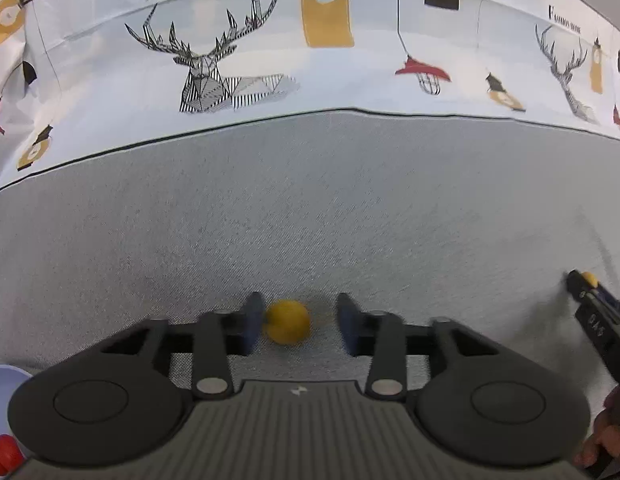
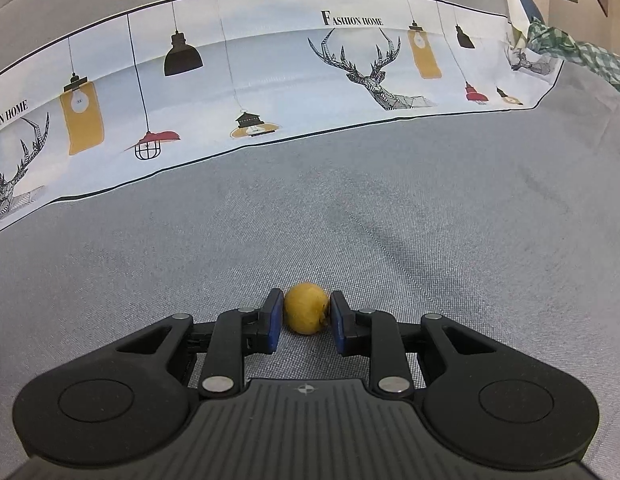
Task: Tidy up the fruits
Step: 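Carry both small yellow fruits over the blue plate with both tools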
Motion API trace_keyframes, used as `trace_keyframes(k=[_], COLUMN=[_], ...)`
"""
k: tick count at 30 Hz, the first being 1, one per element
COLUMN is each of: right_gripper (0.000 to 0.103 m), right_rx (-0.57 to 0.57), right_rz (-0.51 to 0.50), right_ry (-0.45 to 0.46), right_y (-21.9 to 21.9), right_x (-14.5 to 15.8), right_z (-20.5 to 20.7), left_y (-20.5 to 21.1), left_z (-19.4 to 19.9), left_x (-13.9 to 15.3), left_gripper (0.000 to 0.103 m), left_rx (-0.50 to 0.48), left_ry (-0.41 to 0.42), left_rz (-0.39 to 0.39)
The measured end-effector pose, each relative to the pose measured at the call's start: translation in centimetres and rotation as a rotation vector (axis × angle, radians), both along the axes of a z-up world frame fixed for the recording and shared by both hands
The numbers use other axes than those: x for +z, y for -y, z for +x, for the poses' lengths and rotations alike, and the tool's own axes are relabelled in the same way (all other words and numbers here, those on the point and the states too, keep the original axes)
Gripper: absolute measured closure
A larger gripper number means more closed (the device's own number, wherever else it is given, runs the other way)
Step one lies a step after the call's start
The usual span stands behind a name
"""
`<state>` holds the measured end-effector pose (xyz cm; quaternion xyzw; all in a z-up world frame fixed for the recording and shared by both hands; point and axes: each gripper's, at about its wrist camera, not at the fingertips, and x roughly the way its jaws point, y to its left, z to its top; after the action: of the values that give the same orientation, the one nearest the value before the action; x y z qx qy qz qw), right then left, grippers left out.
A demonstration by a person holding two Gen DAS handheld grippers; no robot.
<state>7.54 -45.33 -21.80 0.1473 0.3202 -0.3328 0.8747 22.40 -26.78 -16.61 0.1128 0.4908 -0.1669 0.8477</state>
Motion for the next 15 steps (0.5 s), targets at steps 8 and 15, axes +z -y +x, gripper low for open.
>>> trace_keyframes(k=[8,15], right_gripper=[0.073,0.078], right_rx=[0.003,-0.004], right_rz=[0.000,0.018], right_ry=[0.002,0.030], right_y=[0.1,0.2], right_x=[-0.1,0.5], right_z=[0.2,-0.1], left_y=[-0.7,-0.5], left_z=[-0.5,-1.0], left_x=[-1.1,-0.4], left_gripper=[0.037,0.077], left_rx=[-0.020,-0.023], left_ry=[-0.023,-0.004], left_rz=[0.004,-0.024])
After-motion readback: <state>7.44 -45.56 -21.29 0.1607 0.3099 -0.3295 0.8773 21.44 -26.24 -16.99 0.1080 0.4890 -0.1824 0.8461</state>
